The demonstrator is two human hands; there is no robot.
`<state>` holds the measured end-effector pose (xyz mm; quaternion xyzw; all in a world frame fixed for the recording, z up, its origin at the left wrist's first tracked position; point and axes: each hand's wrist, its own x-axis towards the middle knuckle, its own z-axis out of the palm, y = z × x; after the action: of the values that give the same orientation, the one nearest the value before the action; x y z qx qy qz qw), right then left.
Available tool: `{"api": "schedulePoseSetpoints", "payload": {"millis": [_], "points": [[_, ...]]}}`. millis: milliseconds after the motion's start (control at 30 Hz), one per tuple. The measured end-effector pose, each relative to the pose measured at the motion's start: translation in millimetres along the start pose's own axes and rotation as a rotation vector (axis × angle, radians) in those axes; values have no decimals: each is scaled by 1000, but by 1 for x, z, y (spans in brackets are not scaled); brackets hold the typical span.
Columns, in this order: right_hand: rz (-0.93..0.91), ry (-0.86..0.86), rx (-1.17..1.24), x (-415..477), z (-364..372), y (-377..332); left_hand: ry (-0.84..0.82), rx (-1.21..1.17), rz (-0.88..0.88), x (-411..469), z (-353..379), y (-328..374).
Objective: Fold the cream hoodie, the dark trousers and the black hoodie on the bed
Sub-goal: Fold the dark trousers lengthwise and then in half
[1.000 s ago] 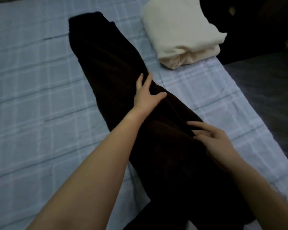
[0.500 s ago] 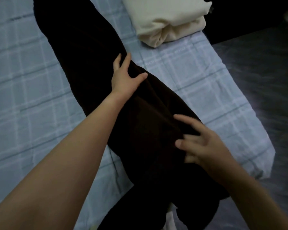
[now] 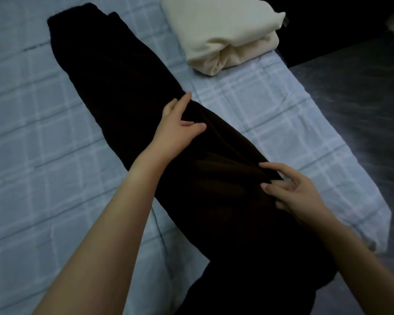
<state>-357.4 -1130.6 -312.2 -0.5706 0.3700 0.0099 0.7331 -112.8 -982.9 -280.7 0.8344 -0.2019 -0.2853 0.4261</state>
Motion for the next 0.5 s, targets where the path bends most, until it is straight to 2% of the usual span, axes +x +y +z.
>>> {"api": "schedulePoseSetpoints", "payload": {"millis": [67,133,200,233,433,500], "points": [[-14,-2,10,-1,0,1,151,196,177,-40,10,-8],[-32,5,7,-3,1,2,262,534,277,-73,30,-21],[-51,17,-32,-4,3,2,213,812,258,-89,53,-37],[-55,29,-45,-6,5,1,174,871,240,-92,61,-46],[-83,313,-312,-37,34,-6,151,877,260,-83,68,-65],[-37,317,-273,-58,43,-8,135,874,271,-84,66,-62]]}}
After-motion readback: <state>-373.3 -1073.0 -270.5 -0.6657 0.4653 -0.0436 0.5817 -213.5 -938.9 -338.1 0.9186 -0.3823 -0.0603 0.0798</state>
